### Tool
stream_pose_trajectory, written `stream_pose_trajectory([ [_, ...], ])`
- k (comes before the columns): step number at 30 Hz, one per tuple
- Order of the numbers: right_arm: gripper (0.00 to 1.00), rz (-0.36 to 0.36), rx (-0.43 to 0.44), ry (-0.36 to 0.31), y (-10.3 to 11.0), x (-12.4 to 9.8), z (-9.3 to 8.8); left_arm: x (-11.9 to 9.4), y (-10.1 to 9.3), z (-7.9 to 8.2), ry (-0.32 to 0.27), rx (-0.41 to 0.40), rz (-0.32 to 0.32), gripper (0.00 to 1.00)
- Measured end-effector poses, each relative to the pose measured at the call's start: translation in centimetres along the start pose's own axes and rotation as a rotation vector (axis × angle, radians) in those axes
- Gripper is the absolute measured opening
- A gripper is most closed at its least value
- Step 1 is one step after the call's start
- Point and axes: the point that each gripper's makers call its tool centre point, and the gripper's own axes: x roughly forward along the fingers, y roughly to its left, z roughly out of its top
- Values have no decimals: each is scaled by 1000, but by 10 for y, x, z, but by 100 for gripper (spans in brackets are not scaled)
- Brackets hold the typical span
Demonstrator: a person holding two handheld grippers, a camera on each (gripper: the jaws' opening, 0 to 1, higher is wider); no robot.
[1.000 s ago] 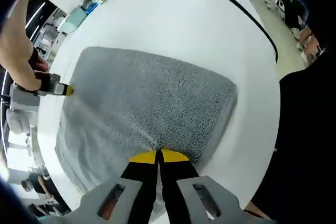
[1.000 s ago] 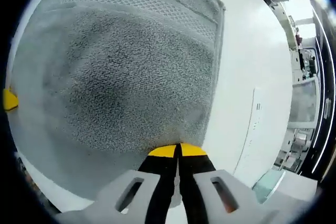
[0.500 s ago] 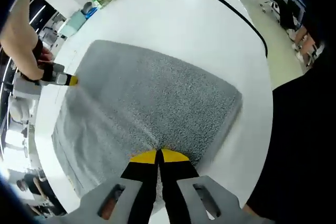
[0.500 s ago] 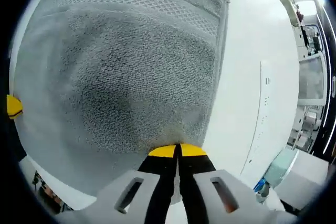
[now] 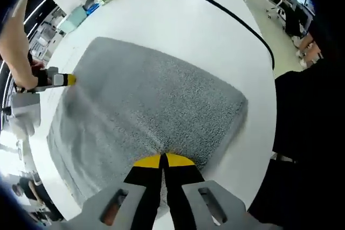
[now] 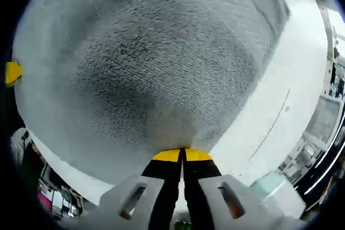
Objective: Fold the towel on the table until its edges align and the towel forms a compact rectangular stack.
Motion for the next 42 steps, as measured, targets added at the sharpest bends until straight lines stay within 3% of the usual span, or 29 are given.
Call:
stream_pose_trajectory([
  [2, 0, 36, 85, -106, 1, -2, -3, -1, 0, -1, 16, -64, 20, 1],
  [6, 0, 14, 298, -314, 6, -9, -7, 0, 1, 0, 49, -44, 22, 1],
  [7, 0, -3, 321, -344, 6, -9, -7, 0, 1, -1, 59, -75, 28, 1],
  [10, 0, -69, 334, -409, 0, -5, -5, 0, 0, -2, 59, -63, 42, 1],
  [13, 0, -80, 358, -456, -3, -3, -7, 0, 0, -2, 59, -29, 41, 1],
  [15, 0, -33, 496, -502, -6, -3, -6, 0, 0, -2, 62, -36, 33, 1],
  [16, 0, -22, 523, -520, -9, -1, -7, 0, 0, -2, 61, -36, 33, 1],
  [19, 0, -21, 536, -517, -6, -1, -9, -2, 2, -14, 94, 32, 58, 1],
  [21, 0, -38, 547, -513, -3, -1, -9, -2, 2, -12, 34, -5, 47, 1],
  [24, 0, -72, 557, -476, 3, -2, -10, -4, 4, -15, 0, -56, 6, 1],
  [27, 0, -86, 494, -381, 4, 0, -16, -4, 5, -16, -12, -56, -18, 1],
  [28, 0, -78, 468, -306, 9, 1, -25, -4, 3, -16, -11, 2, -27, 1],
  [30, 0, -43, 458, -170, 23, 4, -44, -5, 0, -18, -4, 34, -29, 1],
  [32, 0, -39, 460, -110, 31, 6, -55, -6, -2, -20, -1, 69, -27, 1],
  [39, 0, -60, 549, -144, 32, 7, -60, -6, -2, -19, 19, 103, -17, 1],
  [41, 0, -73, 629, -164, 31, 7, -62, -5, -2, -20, 25, 83, 3, 1],
  [42, 0, -81, 732, -166, 34, 7, -66, -6, -2, -21, 31, 64, 18, 1],
])
